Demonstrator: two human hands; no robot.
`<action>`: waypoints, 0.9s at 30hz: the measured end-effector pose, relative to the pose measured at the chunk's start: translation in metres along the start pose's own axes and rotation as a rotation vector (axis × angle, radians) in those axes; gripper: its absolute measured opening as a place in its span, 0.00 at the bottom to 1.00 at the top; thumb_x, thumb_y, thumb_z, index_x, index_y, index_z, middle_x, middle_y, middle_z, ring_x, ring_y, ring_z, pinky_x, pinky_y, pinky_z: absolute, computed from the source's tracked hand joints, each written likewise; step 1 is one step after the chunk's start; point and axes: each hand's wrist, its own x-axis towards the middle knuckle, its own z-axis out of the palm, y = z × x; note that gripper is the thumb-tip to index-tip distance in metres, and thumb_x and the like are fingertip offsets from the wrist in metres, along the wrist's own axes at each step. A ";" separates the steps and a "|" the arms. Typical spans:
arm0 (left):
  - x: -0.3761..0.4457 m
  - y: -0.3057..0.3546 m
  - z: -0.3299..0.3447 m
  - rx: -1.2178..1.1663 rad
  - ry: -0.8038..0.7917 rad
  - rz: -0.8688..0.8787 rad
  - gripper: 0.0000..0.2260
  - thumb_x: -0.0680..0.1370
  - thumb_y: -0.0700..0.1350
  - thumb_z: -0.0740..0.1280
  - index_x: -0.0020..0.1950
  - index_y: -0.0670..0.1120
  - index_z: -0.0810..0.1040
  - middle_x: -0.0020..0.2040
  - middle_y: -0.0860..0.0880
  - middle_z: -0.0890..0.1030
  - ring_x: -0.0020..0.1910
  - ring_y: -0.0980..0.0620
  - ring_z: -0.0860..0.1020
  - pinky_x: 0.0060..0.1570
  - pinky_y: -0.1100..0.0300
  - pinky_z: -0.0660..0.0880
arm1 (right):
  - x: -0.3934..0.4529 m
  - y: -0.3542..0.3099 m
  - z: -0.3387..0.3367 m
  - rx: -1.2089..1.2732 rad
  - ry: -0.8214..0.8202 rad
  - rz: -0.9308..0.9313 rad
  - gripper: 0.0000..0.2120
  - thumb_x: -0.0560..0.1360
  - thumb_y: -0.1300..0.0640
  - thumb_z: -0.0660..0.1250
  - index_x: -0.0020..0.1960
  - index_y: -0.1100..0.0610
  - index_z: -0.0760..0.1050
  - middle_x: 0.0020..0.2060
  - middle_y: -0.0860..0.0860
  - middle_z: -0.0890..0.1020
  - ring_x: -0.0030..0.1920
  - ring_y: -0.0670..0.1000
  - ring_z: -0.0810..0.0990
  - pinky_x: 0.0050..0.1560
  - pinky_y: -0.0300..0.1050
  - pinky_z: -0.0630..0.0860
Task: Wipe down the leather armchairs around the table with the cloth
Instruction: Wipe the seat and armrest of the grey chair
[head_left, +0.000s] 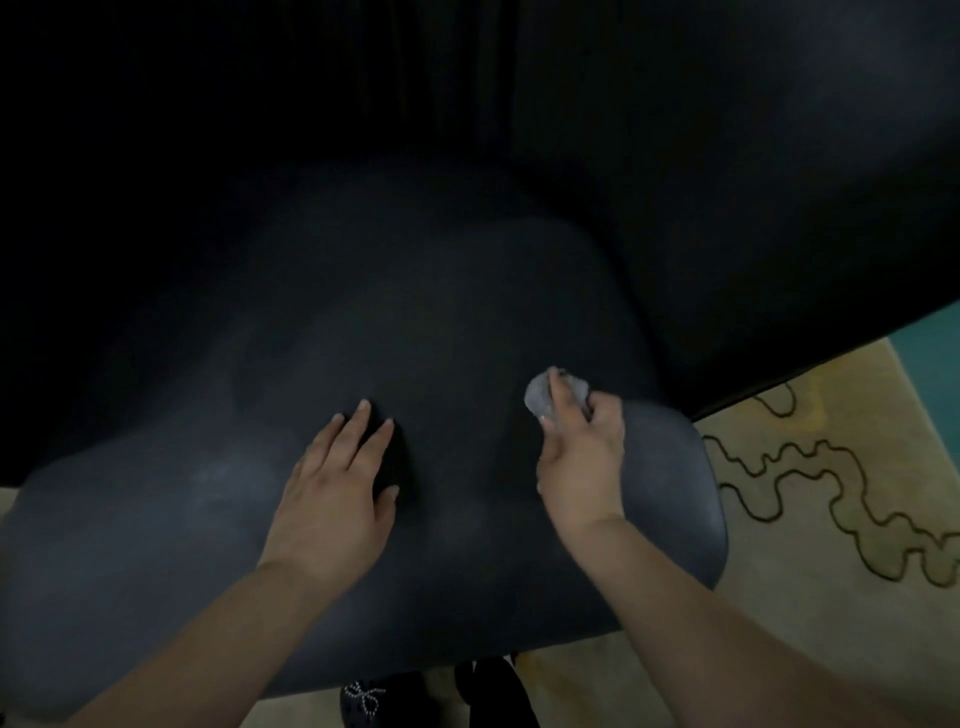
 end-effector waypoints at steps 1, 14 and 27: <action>0.001 -0.001 -0.001 0.006 -0.003 0.005 0.29 0.78 0.51 0.63 0.77 0.51 0.58 0.79 0.51 0.53 0.77 0.49 0.51 0.75 0.52 0.53 | 0.008 -0.002 0.000 -0.022 0.079 0.025 0.25 0.77 0.63 0.64 0.72 0.52 0.67 0.55 0.60 0.69 0.53 0.59 0.70 0.59 0.52 0.71; 0.050 -0.004 -0.016 -0.074 0.085 0.008 0.26 0.78 0.49 0.64 0.76 0.48 0.64 0.77 0.50 0.58 0.76 0.49 0.54 0.74 0.51 0.55 | 0.144 0.003 0.014 0.049 0.084 0.437 0.24 0.77 0.61 0.57 0.73 0.55 0.63 0.70 0.60 0.64 0.68 0.61 0.63 0.68 0.57 0.62; 0.117 0.006 -0.031 -0.069 0.105 -0.018 0.31 0.76 0.58 0.61 0.77 0.51 0.60 0.78 0.53 0.54 0.77 0.51 0.50 0.73 0.48 0.57 | 0.191 -0.005 0.035 0.069 0.097 0.395 0.21 0.82 0.56 0.55 0.74 0.53 0.61 0.73 0.52 0.61 0.71 0.54 0.59 0.72 0.45 0.55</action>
